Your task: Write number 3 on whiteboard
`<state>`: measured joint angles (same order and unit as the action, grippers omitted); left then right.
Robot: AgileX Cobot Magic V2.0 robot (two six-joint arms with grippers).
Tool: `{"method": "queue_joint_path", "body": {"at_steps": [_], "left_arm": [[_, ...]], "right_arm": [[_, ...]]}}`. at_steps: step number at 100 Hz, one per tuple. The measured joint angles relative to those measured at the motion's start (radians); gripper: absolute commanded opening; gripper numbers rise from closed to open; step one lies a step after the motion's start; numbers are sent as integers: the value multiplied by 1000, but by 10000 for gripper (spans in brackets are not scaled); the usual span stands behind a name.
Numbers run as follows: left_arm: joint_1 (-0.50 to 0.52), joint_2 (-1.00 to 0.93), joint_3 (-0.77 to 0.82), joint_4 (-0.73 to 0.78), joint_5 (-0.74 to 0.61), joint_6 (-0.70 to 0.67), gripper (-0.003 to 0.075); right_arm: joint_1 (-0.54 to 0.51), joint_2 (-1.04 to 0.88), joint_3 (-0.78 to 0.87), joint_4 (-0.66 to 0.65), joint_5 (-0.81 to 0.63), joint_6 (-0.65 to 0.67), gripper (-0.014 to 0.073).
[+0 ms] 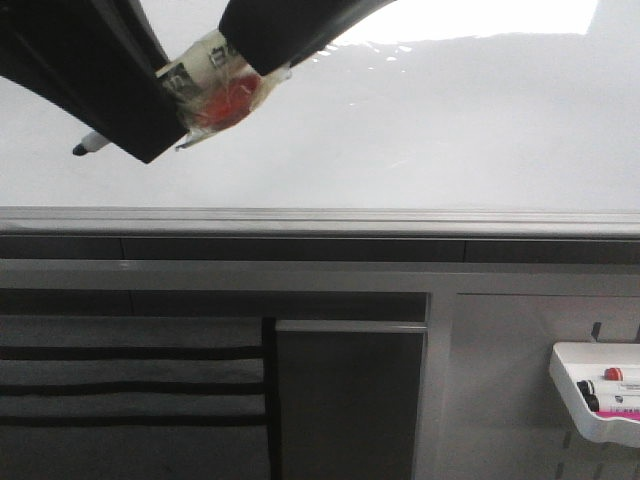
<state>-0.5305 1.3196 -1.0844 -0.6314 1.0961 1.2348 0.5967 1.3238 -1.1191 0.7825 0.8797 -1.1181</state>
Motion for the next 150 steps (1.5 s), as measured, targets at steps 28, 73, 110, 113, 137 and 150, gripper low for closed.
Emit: {"method": "queue_joint_path", "body": {"at_steps": [28,73,110,113,137,150], "left_arm": [[0,0,0,2,-2,13,40],[41,-103,8,7,-112,-77,405],[251,-380,280,-100,-249,-136,405],[256,-392,296,-106,-263,-136,405],[262,-418,333,-123,-306,-136,405],[264,-418,334,-126,-306,-136,405]], "right_arm": [[0,0,0,0,0,-7,13],[-29,-75,0,-94,-37,83,8],[-222,-320,213,-181,-183,317,8],[-227,-333,244,-178,-202,321,8],[-227,-355,300,-157,-265,334,8],[-229,-355,302,-95,-286,340,8]]}}
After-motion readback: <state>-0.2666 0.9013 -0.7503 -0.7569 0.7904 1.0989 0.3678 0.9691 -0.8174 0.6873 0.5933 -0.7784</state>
